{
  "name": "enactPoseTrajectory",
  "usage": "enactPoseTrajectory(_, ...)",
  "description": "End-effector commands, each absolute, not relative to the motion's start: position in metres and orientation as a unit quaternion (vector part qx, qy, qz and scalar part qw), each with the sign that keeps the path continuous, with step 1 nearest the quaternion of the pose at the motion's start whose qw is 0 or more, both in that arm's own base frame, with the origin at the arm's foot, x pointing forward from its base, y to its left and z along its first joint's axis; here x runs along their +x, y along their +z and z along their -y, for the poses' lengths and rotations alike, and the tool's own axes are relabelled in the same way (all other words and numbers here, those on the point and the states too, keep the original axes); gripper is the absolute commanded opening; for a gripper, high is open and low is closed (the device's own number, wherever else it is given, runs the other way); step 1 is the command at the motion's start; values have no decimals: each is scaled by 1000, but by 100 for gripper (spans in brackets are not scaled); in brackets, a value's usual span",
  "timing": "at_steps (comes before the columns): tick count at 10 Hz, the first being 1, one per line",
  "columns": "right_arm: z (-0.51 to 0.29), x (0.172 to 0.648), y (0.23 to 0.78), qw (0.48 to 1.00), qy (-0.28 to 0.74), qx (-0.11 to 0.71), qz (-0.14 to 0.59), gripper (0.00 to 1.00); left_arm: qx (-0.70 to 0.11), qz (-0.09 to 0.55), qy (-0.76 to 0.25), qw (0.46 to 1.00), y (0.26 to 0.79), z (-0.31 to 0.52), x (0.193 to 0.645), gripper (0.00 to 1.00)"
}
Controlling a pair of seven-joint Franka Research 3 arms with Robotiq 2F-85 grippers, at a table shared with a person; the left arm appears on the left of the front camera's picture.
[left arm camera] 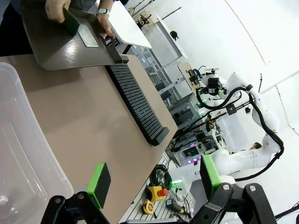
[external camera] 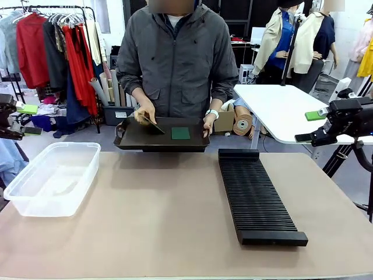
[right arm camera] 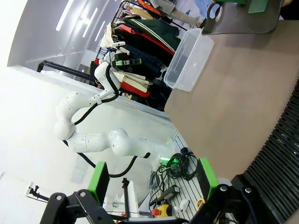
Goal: Sort PCBs into racks and boxes based on the side picked up.
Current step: Pick up the Blank PCB handed by the Human.
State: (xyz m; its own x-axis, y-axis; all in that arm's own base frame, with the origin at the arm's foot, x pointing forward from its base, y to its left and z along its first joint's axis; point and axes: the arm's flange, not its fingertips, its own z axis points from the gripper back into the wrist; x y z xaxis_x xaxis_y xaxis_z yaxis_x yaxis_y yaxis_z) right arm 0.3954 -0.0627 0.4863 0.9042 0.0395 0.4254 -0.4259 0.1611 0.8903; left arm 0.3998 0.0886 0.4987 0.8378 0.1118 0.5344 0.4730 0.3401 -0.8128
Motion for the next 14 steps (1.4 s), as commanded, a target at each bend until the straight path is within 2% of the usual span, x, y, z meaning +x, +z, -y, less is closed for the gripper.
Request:
enactPoseTrajectory(1,62,396,489,747,149,630,153,100,-565,259,-112,775,500,-89,400,100)
enactPoseTrajectory(14,62,396,489,747,149,630,153,100,-565,259,-112,775,500,-89,400,100)
